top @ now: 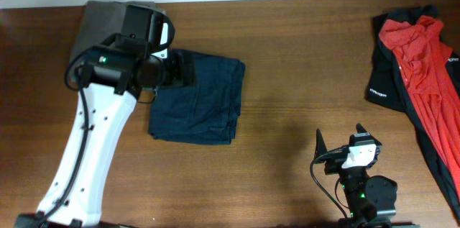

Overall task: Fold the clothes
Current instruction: 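Move the left gripper to the navy trousers' left edge and grasp, then lift the folded navy trousers with the left gripper onto the grey trousers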

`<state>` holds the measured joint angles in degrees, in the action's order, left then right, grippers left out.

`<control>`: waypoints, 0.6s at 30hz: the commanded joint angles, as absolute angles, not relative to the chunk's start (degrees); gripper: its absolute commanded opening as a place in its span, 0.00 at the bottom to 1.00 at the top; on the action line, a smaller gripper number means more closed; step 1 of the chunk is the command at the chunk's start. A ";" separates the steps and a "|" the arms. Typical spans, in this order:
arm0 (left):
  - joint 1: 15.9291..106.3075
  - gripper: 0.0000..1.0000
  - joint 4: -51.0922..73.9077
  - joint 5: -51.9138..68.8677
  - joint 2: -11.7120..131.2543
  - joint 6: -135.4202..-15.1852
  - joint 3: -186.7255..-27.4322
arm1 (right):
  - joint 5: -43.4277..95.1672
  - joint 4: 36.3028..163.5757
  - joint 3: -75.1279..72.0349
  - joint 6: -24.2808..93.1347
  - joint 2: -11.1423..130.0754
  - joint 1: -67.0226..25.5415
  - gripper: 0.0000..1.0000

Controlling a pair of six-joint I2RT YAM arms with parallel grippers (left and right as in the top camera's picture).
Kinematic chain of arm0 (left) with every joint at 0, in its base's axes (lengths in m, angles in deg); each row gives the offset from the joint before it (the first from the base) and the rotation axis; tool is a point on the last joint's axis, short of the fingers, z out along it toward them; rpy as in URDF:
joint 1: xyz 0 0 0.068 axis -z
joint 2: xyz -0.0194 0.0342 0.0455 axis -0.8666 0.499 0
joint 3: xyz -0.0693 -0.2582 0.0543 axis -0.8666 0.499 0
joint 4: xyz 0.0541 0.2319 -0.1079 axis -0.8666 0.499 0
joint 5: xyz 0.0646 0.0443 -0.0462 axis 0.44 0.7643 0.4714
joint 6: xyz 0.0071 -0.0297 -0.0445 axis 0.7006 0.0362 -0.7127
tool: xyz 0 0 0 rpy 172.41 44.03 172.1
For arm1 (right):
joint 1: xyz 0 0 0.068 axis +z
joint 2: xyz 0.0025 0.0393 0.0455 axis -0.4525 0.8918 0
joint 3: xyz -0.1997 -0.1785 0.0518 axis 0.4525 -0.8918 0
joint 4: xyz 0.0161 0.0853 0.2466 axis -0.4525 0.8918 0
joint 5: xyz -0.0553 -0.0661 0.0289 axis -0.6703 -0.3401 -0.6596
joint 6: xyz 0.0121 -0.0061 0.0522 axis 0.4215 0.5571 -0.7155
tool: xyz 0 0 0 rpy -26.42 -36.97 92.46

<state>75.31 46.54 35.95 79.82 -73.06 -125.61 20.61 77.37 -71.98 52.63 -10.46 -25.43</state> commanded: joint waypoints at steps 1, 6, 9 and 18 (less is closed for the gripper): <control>74.61 0.99 46.65 42.44 84.02 -72.56 -125.48 | 19.89 77.15 -72.59 52.57 -11.10 -25.91 0.99; 70.13 0.99 46.83 36.83 89.79 -71.82 -125.48 | 19.89 77.15 -72.57 52.57 -11.10 -25.91 0.99; 66.88 0.99 46.13 33.11 93.88 -68.23 -125.48 | 19.89 77.15 -72.57 52.57 -11.10 -25.91 0.99; 61.96 0.98 42.41 20.80 104.17 -58.48 -125.48 | 19.89 77.15 -72.57 52.57 -11.10 -25.91 0.99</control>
